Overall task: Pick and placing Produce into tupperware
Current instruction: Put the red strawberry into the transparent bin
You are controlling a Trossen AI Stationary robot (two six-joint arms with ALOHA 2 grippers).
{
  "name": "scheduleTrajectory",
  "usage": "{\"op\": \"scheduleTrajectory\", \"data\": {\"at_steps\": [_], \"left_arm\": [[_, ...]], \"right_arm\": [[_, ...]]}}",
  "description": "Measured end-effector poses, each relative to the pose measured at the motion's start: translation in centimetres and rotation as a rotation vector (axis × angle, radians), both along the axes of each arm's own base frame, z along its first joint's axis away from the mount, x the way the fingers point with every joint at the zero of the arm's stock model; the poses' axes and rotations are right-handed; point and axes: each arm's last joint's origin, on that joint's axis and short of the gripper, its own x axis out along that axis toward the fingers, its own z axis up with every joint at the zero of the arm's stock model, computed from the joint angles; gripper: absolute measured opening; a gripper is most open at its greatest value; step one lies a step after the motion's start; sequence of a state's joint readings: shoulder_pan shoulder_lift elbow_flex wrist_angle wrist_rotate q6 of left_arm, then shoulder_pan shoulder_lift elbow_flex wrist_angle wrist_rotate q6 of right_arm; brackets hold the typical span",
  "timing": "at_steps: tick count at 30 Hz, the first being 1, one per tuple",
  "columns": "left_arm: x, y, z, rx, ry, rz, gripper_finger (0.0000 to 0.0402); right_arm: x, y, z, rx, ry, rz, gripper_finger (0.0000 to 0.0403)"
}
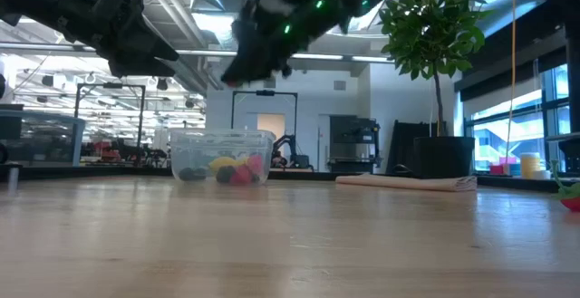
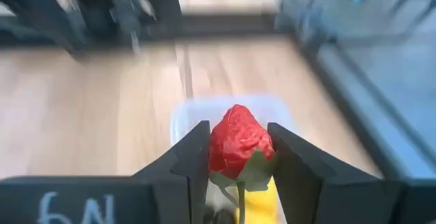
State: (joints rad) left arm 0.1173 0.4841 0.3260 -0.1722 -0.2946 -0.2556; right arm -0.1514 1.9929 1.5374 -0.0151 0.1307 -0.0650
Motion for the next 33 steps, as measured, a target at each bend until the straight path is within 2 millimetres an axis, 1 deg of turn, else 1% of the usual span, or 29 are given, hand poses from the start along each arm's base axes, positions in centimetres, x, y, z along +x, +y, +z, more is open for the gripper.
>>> {"op": "scheduleTrajectory", "data": {"at_steps": [3,6,9,11,17,21,27,33], "left_arm": [[0.0,0.0,0.0,0.001,0.001,0.0,0.0291],[0.0,0.0,0.0,0.002,0.002,-0.001,0.0291],[0.0,0.0,0.0,0.002,0.001,-0.001,0.0291],[0.0,0.0,0.0,0.002,0.002,-0.001,0.0291],[0.0,0.0,0.0,0.002,0.001,-0.001,0.0291],[0.0,0.0,0.0,0.002,0.003,-0.001,0.0291],[0.0,0.0,0.0,0.001,0.002,0.0,0.0291],[0.0,0.0,0.0,-0.004,0.0,0.001,0.0291]], "right_arm": [[1.0,-0.6,-1.9,0.046,0.111,-0.024,0.0134],[1.8,-1.1,-2.7,0.065,0.217,-0.035,0.0134],[2.7,-1.8,-3.1,0.086,0.311,-0.049,0.0134],[3.3,-2.3,-3.1,0.109,0.341,-0.07,0.0134],[4.1,-3.4,-3.1,0.148,0.445,-0.108,0.0134],[4.3,-3.4,-2.3,0.148,0.444,-0.105,0.0134],[4.4,-3.4,-1.9,0.146,0.436,-0.103,0.0135],[4.4,-3.2,-1.9,0.144,0.442,-0.099,0.0159]]}}
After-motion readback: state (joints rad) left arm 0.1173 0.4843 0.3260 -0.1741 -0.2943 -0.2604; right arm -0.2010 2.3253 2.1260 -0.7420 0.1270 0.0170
